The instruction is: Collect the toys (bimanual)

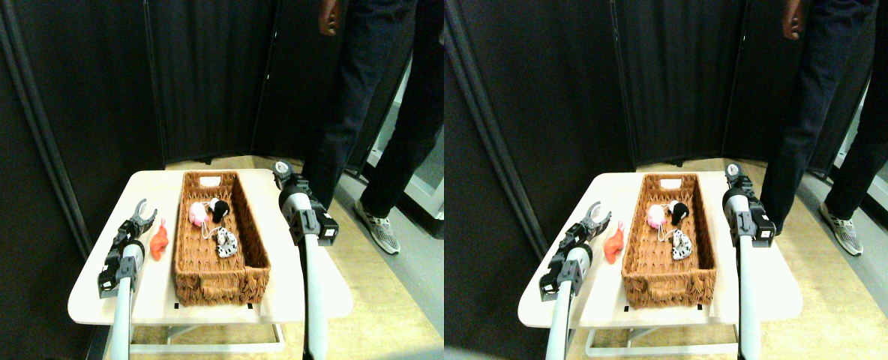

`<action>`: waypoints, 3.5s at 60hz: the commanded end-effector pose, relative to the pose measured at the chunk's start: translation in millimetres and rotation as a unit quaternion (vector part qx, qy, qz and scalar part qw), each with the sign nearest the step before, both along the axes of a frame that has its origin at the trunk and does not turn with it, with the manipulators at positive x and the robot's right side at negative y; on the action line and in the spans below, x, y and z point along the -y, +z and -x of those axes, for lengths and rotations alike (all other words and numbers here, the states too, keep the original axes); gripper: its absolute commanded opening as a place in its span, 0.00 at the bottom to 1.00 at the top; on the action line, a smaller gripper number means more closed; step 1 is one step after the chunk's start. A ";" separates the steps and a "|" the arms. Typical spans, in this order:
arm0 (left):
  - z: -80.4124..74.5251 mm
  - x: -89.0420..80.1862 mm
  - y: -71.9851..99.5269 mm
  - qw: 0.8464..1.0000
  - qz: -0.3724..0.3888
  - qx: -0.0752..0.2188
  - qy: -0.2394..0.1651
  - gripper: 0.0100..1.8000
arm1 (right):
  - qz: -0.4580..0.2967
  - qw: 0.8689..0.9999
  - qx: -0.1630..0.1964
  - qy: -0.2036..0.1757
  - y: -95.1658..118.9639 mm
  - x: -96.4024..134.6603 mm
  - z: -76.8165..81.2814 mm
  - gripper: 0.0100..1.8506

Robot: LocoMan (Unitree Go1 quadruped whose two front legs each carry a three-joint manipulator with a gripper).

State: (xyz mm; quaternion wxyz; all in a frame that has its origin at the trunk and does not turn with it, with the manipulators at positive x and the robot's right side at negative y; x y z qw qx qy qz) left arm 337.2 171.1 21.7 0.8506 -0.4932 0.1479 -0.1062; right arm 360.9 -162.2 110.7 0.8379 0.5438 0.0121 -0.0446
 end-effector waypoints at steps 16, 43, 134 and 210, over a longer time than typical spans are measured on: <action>-1.6 14.7 2.9 1.000 0.022 -0.013 0.003 0.16 | -0.028 0.998 -0.005 -0.056 -44.4 21.9 10.8 0.00; 7.6 37.5 21.8 0.999 0.022 -0.023 -0.016 0.27 | -0.083 0.991 -0.045 -0.091 -86.4 23.5 17.8 0.00; 10.4 20.8 -63.5 0.994 0.018 -0.089 0.065 0.14 | -0.070 0.989 -0.050 -0.119 -83.4 11.0 12.2 0.00; -21.2 79.0 74.8 0.994 -0.028 0.014 -0.101 0.00 | -0.083 0.988 -0.044 -0.124 -85.4 18.7 16.7 0.00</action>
